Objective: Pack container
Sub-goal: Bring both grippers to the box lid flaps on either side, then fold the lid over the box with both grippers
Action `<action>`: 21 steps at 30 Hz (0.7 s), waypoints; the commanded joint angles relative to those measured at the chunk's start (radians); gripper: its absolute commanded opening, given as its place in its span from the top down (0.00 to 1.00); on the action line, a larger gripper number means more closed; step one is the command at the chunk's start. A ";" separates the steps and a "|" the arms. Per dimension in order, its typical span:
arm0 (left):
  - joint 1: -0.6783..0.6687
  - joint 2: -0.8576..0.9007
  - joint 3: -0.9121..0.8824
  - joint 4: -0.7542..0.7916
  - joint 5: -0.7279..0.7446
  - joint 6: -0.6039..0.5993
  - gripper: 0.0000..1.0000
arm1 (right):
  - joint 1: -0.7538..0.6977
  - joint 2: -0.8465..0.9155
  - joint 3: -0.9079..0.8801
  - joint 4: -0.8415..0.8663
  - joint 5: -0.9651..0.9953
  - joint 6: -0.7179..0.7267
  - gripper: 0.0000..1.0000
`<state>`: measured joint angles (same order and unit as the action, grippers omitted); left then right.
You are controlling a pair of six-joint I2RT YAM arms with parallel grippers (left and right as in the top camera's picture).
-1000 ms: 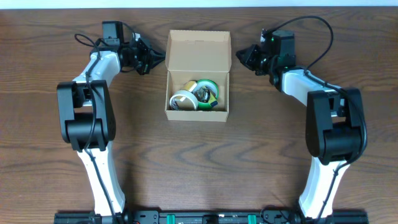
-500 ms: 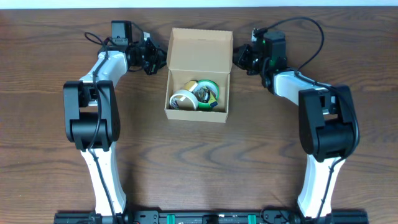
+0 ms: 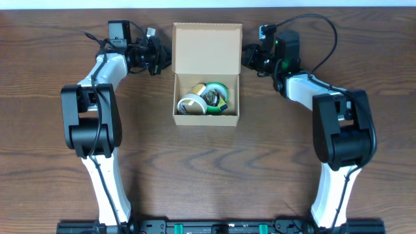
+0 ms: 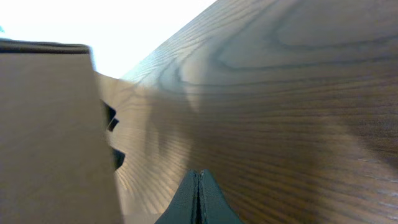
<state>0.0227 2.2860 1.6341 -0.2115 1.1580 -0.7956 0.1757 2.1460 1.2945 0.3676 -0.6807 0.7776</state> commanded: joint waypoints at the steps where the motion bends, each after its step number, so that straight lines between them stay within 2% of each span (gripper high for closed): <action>1: -0.010 -0.072 0.019 -0.013 0.035 0.071 0.95 | 0.016 -0.090 0.014 -0.040 -0.027 -0.080 0.99; 14: -0.018 -0.180 0.019 -0.328 -0.034 0.268 0.95 | 0.084 -0.289 0.014 -0.354 0.035 -0.293 0.99; 21: -0.018 -0.260 0.032 -0.567 -0.217 0.413 0.95 | 0.149 -0.391 0.014 -0.554 0.126 -0.410 0.99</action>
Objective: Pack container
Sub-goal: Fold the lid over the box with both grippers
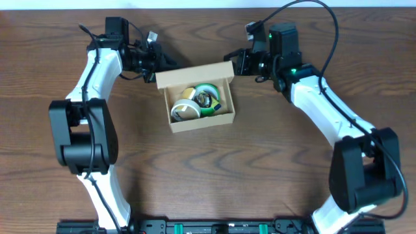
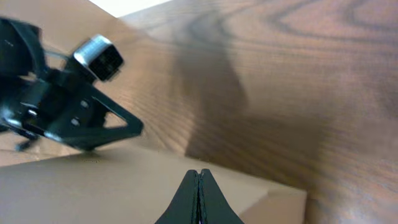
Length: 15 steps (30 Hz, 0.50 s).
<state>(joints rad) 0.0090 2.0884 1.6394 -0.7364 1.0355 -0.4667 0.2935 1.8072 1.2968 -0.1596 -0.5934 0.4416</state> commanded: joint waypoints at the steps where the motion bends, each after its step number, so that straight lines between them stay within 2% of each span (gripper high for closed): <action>1: -0.004 -0.068 0.037 -0.072 -0.116 0.098 0.95 | 0.039 -0.064 0.011 -0.047 0.050 -0.085 0.99; 6: -0.004 -0.077 0.185 -0.312 -0.271 0.202 0.95 | 0.103 -0.124 0.011 -0.152 0.074 -0.118 0.99; 15: -0.004 -0.077 0.431 -0.576 -0.686 0.209 0.94 | 0.237 -0.124 0.020 -0.292 0.241 -0.144 0.99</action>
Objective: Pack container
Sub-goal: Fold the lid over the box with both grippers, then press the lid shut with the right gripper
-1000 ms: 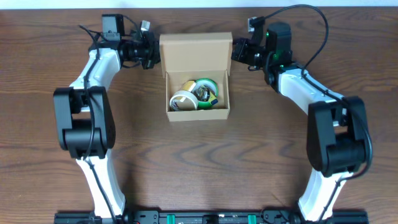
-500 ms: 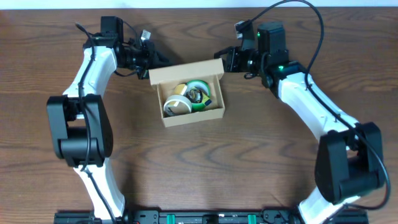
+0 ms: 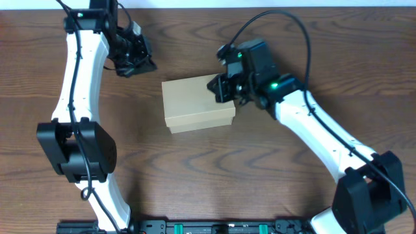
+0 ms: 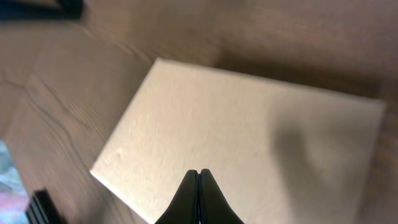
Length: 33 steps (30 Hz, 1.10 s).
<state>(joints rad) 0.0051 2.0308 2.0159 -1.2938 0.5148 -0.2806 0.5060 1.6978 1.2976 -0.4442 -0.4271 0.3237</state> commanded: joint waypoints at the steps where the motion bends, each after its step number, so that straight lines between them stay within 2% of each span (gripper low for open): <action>1: 0.000 -0.020 0.098 -0.058 -0.232 0.023 0.94 | 0.050 -0.015 0.024 -0.037 0.113 -0.026 0.99; 5: 0.000 -0.021 0.169 -0.125 -0.349 0.011 0.94 | 0.100 -0.014 0.026 -0.080 0.172 -0.027 0.99; 11: 0.000 -0.021 0.228 -0.148 -0.404 -0.005 0.92 | 0.173 0.003 0.025 -0.114 0.245 -0.026 0.99; 22: 0.001 -0.023 0.234 -0.161 -0.422 -0.012 0.91 | 0.203 0.167 0.025 -0.132 0.271 -0.026 0.99; 28: 0.001 -0.023 0.236 -0.160 -0.422 -0.011 0.92 | 0.210 0.168 0.026 -0.111 0.293 -0.045 0.99; 30: 0.001 -0.025 0.240 -0.161 -0.422 -0.012 0.71 | 0.208 0.140 0.027 -0.090 0.292 -0.068 0.99; 31: 0.001 -0.030 0.241 -0.161 -0.421 -0.012 0.54 | 0.206 0.121 0.029 -0.083 0.292 -0.082 0.98; 32: 0.002 -0.036 0.241 -0.162 -0.421 -0.012 0.29 | 0.205 0.097 0.030 -0.079 0.292 -0.100 0.81; 33: 0.002 -0.041 0.241 -0.163 -0.421 -0.015 0.04 | 0.202 0.071 0.030 -0.075 0.293 -0.120 0.50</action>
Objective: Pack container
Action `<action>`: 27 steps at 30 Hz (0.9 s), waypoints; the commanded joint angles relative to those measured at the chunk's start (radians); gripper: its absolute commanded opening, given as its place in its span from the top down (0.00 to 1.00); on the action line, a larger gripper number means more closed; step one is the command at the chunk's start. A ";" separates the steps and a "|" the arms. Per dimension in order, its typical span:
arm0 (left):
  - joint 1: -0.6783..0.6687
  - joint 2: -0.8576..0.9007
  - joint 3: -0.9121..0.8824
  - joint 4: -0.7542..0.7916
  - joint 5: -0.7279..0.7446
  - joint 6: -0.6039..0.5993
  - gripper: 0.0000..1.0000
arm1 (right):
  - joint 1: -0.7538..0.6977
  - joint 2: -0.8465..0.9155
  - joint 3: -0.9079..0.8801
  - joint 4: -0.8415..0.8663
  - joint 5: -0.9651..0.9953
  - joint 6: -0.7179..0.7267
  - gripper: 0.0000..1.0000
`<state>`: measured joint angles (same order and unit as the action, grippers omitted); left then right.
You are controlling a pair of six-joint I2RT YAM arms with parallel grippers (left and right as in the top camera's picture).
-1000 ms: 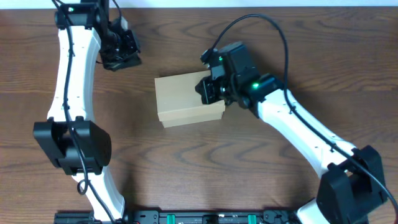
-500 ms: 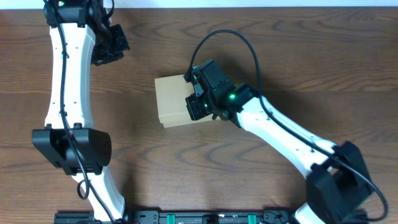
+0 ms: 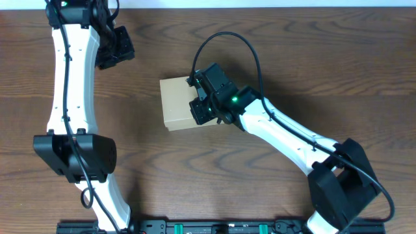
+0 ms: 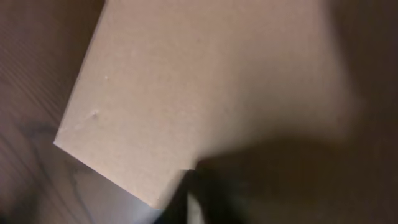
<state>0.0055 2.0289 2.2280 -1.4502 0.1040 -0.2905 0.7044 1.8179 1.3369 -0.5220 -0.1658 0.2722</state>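
Observation:
The tan cardboard box (image 3: 177, 103) lies on the table with its lid down, so its contents are hidden. My right gripper (image 3: 199, 108) is over the box's right part, low on the lid. In the right wrist view the plain lid (image 4: 205, 81) fills the frame. The right gripper (image 4: 194, 200) is a dark blur at the bottom edge, its fingers together, holding nothing. My left gripper (image 3: 121, 52) is raised at the far left corner, well away from the box, and looks shut and empty.
The brown wooden table (image 3: 312, 58) surrounds the box on all sides. The right arm's black cable (image 3: 224, 39) loops above the box. Both arm bases stand at the near edge.
My right gripper has moved left, from the closed box's right end to further in over the lid and closer to it. My left gripper has drawn back further left and away.
The box stood open with tape rolls inside, lid upright, both grippers behind it. Then the lid was tilted forward with both grippers at its back edge. Then it lay closed with my right gripper at its right end. Now the right gripper is over the lid and the left far off.

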 commanded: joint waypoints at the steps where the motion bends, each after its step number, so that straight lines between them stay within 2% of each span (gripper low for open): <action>1: 0.002 -0.046 0.029 -0.008 -0.010 -0.006 0.04 | 0.001 -0.074 -0.009 0.004 0.031 -0.084 0.20; 2: 0.002 -0.060 0.029 -0.014 -0.009 -0.005 0.04 | -0.008 -0.120 -0.009 0.004 0.031 -0.111 0.01; 8: 0.018 -0.137 0.029 -0.079 -0.027 0.009 0.05 | -0.087 -0.285 -0.009 -0.064 0.031 -0.133 0.01; 10: 0.041 -0.174 0.028 -0.117 -0.026 0.023 0.05 | -0.144 -0.341 -0.009 -0.122 0.006 -0.155 0.01; 13: 0.109 -0.283 0.024 -0.175 -0.025 0.045 0.05 | -0.299 -0.474 -0.015 -0.248 -0.086 -0.261 0.01; 16: 0.152 -0.389 -0.021 -0.180 -0.014 0.069 0.05 | -0.403 -0.597 -0.061 -0.286 -0.107 -0.305 0.01; 19: 0.172 -0.510 -0.142 -0.143 -0.006 0.085 0.05 | -0.480 -0.731 -0.158 -0.279 -0.131 -0.322 0.01; 23: 0.173 -0.760 -0.467 -0.009 0.019 0.107 0.05 | -0.558 -0.924 -0.326 -0.279 -0.156 -0.322 0.01; 27: 0.173 -1.028 -0.778 0.129 0.080 0.163 0.05 | -0.573 -1.075 -0.433 -0.283 -0.193 -0.303 0.01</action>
<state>0.1761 1.1130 1.5692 -1.3552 0.1360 -0.1818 0.1406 0.7971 0.9348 -0.8066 -0.3195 -0.0273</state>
